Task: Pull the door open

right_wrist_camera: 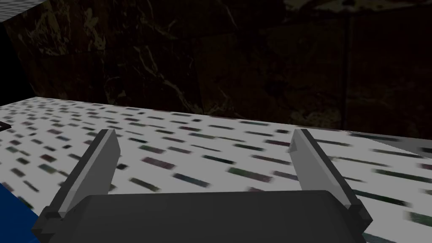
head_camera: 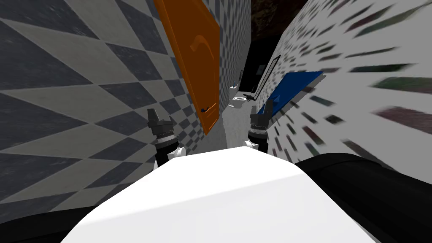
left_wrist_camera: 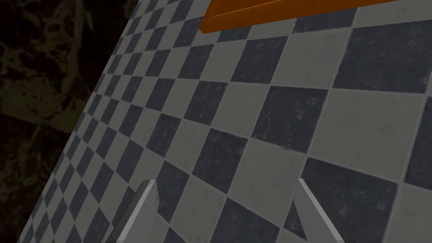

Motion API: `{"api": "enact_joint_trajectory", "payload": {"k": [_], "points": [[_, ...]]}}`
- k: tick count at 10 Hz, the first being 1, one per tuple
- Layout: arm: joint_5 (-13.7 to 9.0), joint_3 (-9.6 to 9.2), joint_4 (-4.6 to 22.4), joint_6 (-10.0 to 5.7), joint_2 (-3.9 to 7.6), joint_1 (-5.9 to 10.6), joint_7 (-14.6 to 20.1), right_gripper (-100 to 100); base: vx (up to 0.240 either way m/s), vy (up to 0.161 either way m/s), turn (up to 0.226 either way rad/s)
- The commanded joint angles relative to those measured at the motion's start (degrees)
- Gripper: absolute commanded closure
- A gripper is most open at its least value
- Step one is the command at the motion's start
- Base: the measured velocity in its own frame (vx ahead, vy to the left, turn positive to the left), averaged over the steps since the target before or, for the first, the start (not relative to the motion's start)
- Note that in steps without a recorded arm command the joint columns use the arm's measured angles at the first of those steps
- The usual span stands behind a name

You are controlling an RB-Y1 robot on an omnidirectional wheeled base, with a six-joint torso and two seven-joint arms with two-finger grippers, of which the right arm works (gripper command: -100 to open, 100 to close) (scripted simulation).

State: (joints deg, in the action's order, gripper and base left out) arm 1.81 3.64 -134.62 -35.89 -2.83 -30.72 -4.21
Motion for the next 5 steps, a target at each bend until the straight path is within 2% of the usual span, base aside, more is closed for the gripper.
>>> {"api": "enact_joint_trajectory", "payload": {"k": [1,3,5], "points": [[-0.07,-0.08,2.3,-0.11,0.61,1.06,0.27,-100,0.033,-0.016,0.2],[-0.13,-0.16,4.49,-0.22,1.15,2.08,0.53,-100,0.06,-0.046,0.221],[-0.21,-0.25,7.27,-0.36,1.79,3.36,0.85,-100,0.064,-0.046,0.134]]}}
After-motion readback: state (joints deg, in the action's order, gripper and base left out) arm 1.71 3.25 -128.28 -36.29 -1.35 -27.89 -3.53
